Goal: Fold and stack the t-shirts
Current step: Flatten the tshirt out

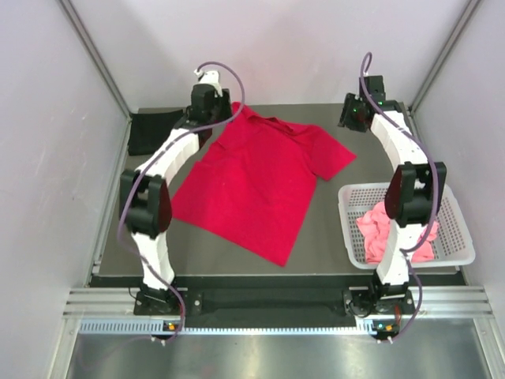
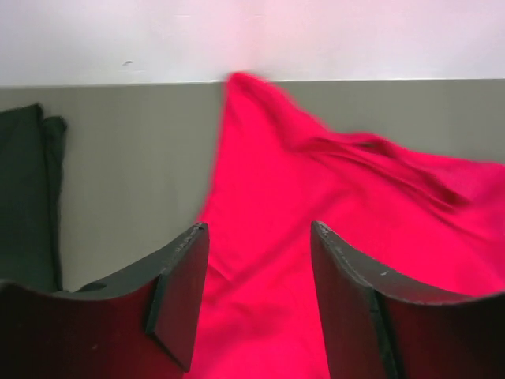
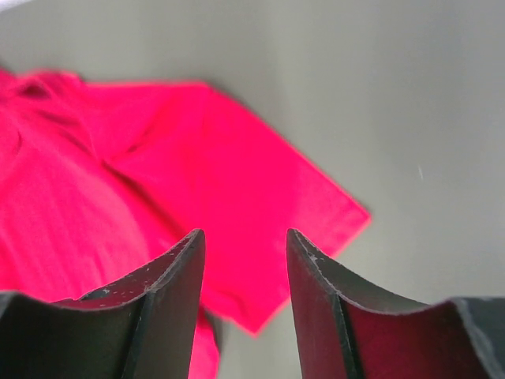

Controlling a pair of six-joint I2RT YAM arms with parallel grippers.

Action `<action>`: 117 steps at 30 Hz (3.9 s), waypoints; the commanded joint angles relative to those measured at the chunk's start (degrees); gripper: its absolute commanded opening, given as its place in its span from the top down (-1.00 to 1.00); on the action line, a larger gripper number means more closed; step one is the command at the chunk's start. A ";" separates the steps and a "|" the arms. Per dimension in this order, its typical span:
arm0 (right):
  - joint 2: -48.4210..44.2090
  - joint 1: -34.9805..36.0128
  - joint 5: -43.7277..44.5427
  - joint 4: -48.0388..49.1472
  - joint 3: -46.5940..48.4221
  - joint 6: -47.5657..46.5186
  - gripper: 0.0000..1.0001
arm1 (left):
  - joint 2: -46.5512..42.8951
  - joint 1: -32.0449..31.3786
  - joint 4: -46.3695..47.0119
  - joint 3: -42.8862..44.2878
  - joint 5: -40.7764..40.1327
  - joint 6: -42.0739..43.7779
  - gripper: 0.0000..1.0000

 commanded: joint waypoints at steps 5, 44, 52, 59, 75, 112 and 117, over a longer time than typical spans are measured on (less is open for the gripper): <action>-7.32 -0.31 -0.45 -6.15 -2.67 -0.42 0.06 | -21.11 -15.91 -3.63 -19.39 2.68 -1.36 -0.05; -17.35 -4.71 -6.51 -3.42 -16.56 -0.24 0.04 | -16.55 -60.67 -20.60 -38.04 -9.01 -23.96 0.08; -16.73 -4.71 -6.69 -2.55 -17.35 0.90 0.04 | -16.82 -60.76 -21.57 -39.80 -10.50 -24.05 0.24; -15.33 -4.71 -6.25 -2.20 -17.00 1.34 0.04 | -14.54 -60.76 -21.75 -38.92 -11.03 -21.76 0.21; -2.52 -7.08 -2.47 1.67 -9.37 5.90 0.03 | -26.21 -57.51 -20.34 -43.14 -15.16 -15.97 1.00; 12.80 -9.37 -4.83 0.36 -4.08 0.46 0.49 | -35.71 -41.60 -14.54 -49.12 8.57 -4.62 1.00; 11.66 -8.49 -4.23 0.44 -5.13 0.90 0.47 | -36.15 -41.42 -14.19 -49.91 9.10 -4.53 1.00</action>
